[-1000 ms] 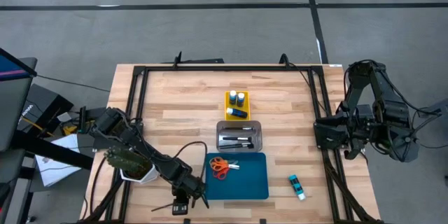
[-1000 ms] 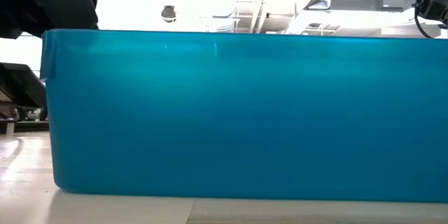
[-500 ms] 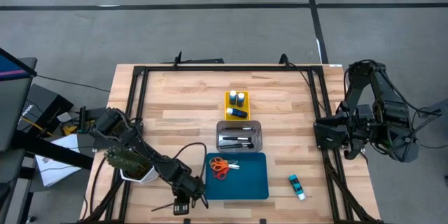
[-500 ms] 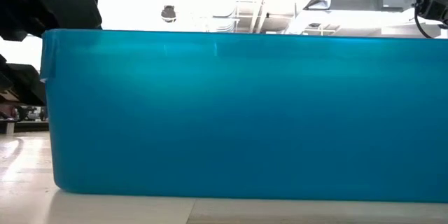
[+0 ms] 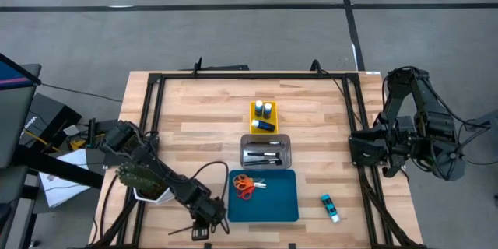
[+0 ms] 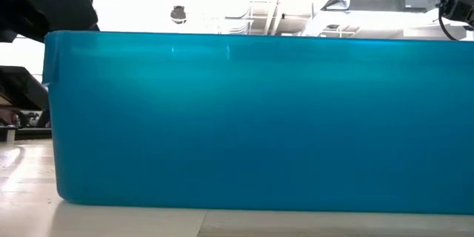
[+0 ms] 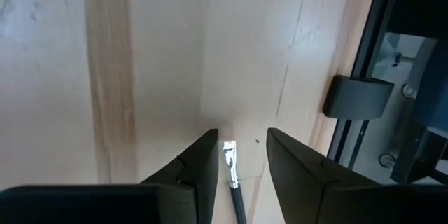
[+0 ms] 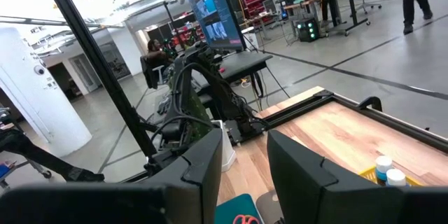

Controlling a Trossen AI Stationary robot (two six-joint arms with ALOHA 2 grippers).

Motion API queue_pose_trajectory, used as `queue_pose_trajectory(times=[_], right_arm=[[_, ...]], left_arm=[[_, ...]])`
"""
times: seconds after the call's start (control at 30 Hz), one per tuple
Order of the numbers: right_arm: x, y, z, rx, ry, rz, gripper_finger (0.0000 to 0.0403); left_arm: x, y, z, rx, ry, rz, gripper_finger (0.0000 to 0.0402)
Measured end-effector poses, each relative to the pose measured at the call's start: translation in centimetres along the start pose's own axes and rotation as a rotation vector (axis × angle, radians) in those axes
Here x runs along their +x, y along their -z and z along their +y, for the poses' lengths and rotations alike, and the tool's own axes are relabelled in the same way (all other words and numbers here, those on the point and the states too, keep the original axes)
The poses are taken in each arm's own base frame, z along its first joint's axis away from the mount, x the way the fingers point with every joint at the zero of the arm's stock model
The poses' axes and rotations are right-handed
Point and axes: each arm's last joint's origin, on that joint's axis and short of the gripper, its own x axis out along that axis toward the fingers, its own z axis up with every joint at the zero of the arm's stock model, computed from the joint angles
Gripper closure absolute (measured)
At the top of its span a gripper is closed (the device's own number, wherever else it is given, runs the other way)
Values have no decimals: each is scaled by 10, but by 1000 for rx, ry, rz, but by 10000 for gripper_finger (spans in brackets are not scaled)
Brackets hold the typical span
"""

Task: Pick & Place Paint Supplies
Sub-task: Put the makeup brush into the black bin

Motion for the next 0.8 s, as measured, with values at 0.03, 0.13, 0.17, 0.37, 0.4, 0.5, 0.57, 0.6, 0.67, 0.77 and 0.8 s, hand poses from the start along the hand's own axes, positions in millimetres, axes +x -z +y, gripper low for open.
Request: queue_pose_trajectory(times=[0.03, 0.13, 0.17, 0.37, 0.4, 0.5, 0.57, 0.6, 0.67, 0.77, 0.8], right_arm=[[0, 0, 0, 0, 0, 0, 291], [0, 0, 0, 0, 0, 0, 291], [0, 0, 0, 0, 0, 0, 291], [0, 0, 0, 0, 0, 0, 291], [0, 0, 0, 0, 0, 0, 291], [0, 0, 0, 0, 0, 0, 291], [0, 0, 0, 0, 0, 0, 291], [0, 0, 0, 1, 0, 0, 291], [0, 0, 0, 1, 0, 0, 291], [0, 0, 0, 3, 0, 0, 291], [0, 0, 0, 3, 0, 0, 291]], left_arm=[[0, 1, -1, 3, 0, 1, 286], [1, 3, -1, 3, -19, 0, 286], [1, 3, -1, 2, -24, -4, 286], [1, 2, -1, -1, -38, -20, 296], [1, 2, -1, -2, -38, -20, 298], [1, 3, -1, 1, -38, -19, 305], [2, 4, -2, 4, -38, -17, 309], [2, 5, -3, 6, -37, -16, 311], [3, 7, -5, -1, -42, -18, 313], [4, 11, -8, 2, -53, -25, 314], [5, 12, -9, -1, -57, -28, 314]])
